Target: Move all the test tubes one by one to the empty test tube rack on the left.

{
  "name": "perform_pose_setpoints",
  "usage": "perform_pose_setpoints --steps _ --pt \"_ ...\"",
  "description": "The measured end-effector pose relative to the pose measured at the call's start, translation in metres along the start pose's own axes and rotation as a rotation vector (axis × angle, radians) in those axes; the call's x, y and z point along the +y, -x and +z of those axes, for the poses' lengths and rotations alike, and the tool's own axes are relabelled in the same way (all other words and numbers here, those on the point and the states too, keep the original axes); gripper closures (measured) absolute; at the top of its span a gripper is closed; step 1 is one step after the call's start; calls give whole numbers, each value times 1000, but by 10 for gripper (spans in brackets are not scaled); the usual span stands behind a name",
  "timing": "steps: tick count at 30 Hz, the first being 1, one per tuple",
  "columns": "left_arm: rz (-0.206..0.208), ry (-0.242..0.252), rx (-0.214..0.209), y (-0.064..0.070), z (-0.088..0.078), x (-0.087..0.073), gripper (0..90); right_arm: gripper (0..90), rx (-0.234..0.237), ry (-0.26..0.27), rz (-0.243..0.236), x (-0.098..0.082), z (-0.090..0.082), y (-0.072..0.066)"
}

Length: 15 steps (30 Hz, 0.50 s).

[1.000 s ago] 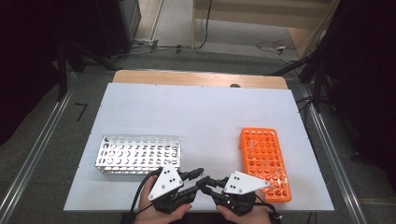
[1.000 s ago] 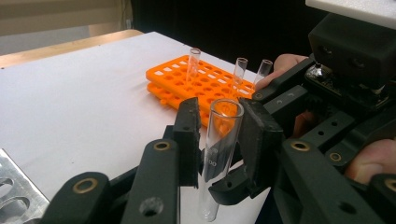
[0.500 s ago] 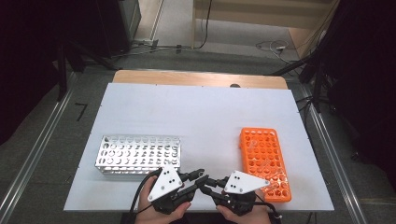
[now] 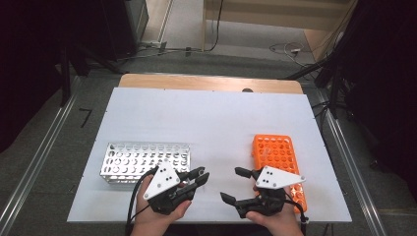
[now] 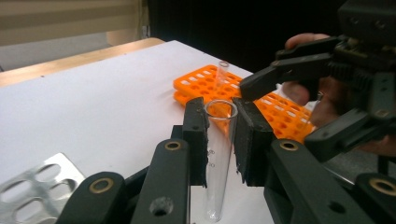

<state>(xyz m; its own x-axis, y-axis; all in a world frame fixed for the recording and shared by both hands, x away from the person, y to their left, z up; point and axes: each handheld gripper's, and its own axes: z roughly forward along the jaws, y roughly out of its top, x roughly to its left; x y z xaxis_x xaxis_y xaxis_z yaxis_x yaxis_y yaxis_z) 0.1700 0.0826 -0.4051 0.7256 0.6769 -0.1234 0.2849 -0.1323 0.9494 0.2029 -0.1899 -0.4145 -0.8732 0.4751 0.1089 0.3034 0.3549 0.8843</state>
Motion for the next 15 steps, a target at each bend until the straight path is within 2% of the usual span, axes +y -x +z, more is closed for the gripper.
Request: perform_pose_setpoints --steps 1,6,10,15 --pt "1 3 6 -2 0 1 759 138 0 0 0 0 0 0" --pt "-7 12 32 -14 -2 10 759 0 -8 5 28 5 -14 14" --pt "-21 18 51 -26 -3 17 759 0 2 22 27 8 -27 23" --pt "-33 27 76 -40 -2 25 759 0 -55 39 38 8 -44 37"
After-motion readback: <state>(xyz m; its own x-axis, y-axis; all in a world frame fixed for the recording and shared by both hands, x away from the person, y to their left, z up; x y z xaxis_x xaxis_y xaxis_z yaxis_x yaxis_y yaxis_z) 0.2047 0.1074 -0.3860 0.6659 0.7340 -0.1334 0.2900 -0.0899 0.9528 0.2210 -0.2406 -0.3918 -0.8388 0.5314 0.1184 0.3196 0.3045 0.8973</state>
